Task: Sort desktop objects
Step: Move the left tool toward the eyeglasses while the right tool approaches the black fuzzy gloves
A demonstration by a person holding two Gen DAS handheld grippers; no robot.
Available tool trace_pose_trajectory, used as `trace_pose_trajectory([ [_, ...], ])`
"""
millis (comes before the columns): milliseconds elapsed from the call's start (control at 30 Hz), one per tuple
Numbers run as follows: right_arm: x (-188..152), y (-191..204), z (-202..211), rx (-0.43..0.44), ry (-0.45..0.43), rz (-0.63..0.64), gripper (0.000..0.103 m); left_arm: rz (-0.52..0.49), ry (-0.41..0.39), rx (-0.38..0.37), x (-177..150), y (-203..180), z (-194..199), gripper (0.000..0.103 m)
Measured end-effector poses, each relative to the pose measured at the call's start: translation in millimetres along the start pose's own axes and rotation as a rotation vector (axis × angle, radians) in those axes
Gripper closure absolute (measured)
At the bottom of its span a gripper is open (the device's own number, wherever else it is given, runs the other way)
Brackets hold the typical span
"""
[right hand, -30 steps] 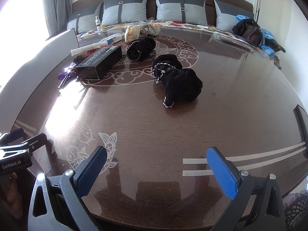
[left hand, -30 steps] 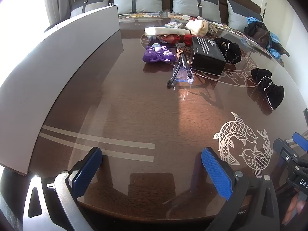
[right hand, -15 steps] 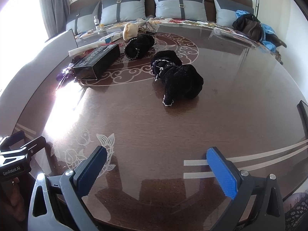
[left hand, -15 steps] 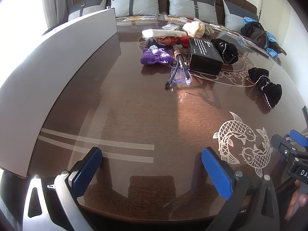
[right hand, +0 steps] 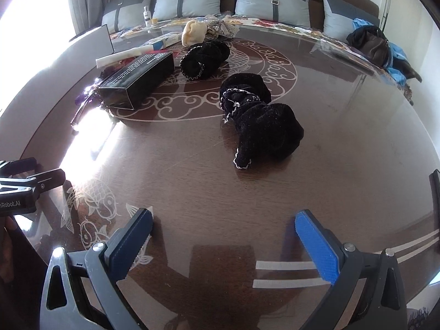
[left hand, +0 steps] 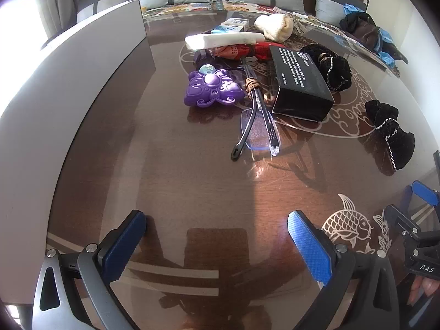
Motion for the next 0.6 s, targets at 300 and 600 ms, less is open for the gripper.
trace_pose_trajectory([
  [300,33,-2,-37,0.127,-0.049,0.122,0.000,0.001,-0.042,-0.002,32,3,-27,0.000],
  [600,51,-4,-55,0.133,-0.047,0.121,0.000,-0.045,-0.118,-0.043,48,5,-40,0.000],
])
Point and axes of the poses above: each gripper's, at about its wrist camera, not at the fingertips, and z roughly against the way its jaws point, y to its left, x to its top, the point moved 2 cm from there along -z, roughly the way its jaws point, and after that the axes turned 13 degrees about -y, right-handed, at the moved point
